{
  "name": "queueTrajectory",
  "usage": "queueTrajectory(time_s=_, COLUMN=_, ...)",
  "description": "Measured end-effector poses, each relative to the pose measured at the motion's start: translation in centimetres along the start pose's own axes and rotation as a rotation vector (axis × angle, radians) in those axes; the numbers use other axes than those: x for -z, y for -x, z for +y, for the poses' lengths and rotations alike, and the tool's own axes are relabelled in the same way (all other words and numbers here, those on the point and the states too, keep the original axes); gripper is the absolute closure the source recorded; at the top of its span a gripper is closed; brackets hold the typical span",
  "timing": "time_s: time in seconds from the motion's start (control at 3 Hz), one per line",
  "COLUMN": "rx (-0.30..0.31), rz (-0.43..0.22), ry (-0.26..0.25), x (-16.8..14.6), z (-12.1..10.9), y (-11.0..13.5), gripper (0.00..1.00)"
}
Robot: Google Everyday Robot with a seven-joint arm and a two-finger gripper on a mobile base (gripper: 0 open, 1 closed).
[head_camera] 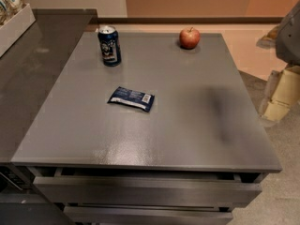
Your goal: Knock pepsi can over
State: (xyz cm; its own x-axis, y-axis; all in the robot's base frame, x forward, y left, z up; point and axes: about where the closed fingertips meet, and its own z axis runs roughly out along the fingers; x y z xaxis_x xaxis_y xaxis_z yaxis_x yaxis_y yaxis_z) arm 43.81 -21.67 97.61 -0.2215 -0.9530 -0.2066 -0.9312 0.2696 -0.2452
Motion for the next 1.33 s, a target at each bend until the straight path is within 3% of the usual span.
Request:
queueTrajectory(time_s=0.67, rx=0.013, rz=-0.005, ry=0.008, x=0.0, z=0.0, y=0.2, gripper=0.00)
queueTrajectory(time_s=1.0, rx=-0.013, rz=-0.087, ry=0.007, x=-0.2, z=-1.2, y=1.0, gripper=0.00)
queueTrajectory(time_s=1.33, rx=-0.035, rz=-0.206, ry=-0.002, x=-0.8, z=-3.4, y=3.5, gripper=0.00)
